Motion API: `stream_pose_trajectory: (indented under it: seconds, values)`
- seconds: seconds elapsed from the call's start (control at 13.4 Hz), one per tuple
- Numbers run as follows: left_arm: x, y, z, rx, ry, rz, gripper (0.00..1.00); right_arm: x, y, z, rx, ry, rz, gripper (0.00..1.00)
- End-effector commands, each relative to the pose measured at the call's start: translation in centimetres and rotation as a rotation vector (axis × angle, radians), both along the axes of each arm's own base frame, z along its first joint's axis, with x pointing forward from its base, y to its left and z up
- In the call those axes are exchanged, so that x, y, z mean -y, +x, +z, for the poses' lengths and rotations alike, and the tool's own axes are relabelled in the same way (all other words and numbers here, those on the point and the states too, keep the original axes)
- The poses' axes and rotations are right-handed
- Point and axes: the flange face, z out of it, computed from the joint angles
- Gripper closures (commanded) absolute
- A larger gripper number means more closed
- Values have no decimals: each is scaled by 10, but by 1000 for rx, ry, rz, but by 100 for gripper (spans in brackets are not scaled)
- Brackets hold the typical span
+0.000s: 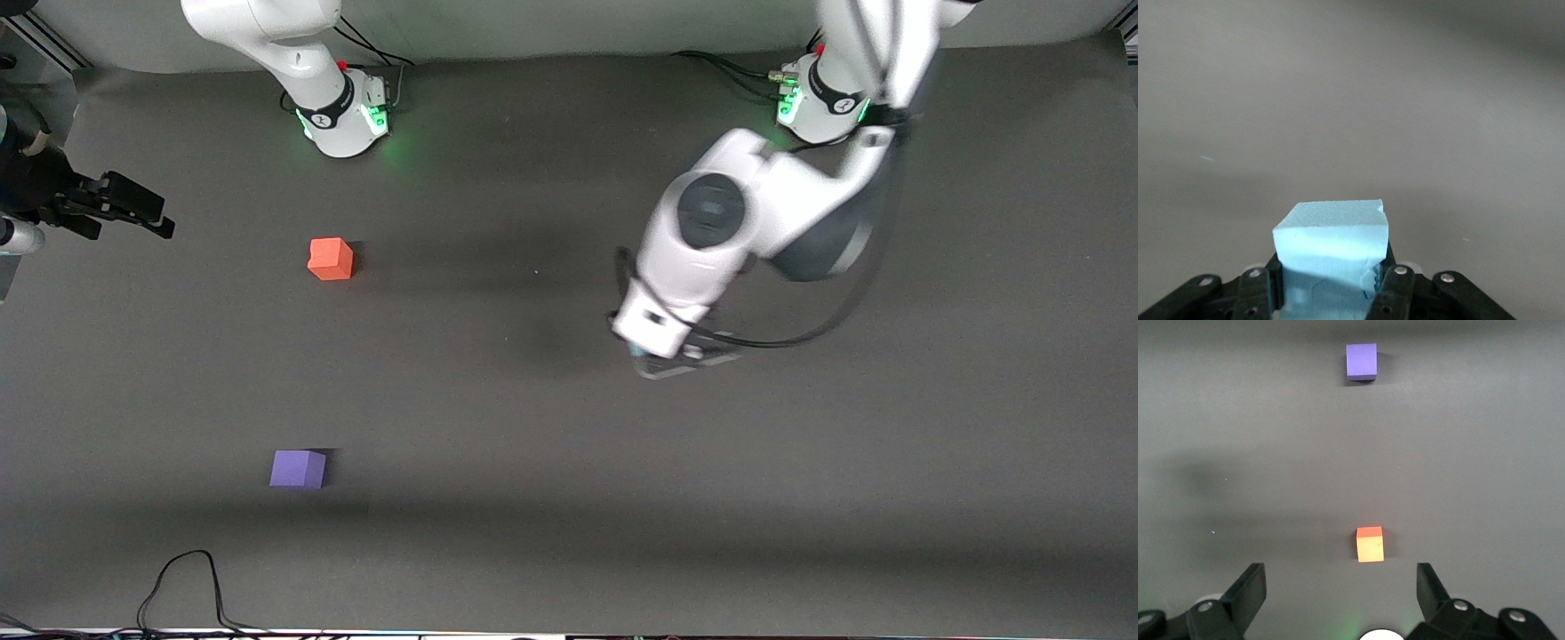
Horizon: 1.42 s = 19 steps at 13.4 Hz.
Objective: Place blue block between orange and purple blocks
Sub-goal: 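Carry the blue cube with the left gripper toward the table middle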
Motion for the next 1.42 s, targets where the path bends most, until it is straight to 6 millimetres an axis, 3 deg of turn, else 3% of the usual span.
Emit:
stream_pose_trajectory:
  seconds: [0.0, 0.15, 0.3, 0.45, 0.6, 0.82, 0.9, 0.97, 1.04, 1.19, 1.34]
  values:
    - [80, -35, -55, 52, 48, -48, 62, -1, -4, 5, 3, 16, 17, 0]
    - [120, -70, -111, 59, 82, -106, 62, -1, -4, 5, 3, 16, 17, 0]
    - [137, -95, -168, 73, 150, -145, 62, -2, -3, 3, 0, 15, 21, 0]
    - [141, -99, -201, 98, 159, -142, 62, -2, -2, 3, 0, 16, 38, 0]
    - [141, -100, -217, 109, 167, -144, 62, -2, -2, 3, 0, 16, 38, 0]
    - [140, -97, -224, 116, 148, -133, 59, -2, -2, 2, -2, 16, 40, 0]
    - [140, -97, -224, 117, 148, -132, 43, -3, -2, 0, -5, 16, 40, 0]
    - [139, -95, -224, 120, 148, -132, 14, -3, -2, 0, -5, 16, 40, 0]
    - [138, -94, -224, 121, 149, -135, 0, -3, -2, 0, -5, 16, 40, 0]
    - [135, -88, -211, 128, 147, -130, 0, -6, -3, 0, -5, 16, 46, 0]
    - [124, -72, -176, 127, 143, -96, 0, -16, -3, 0, -5, 16, 64, 0]
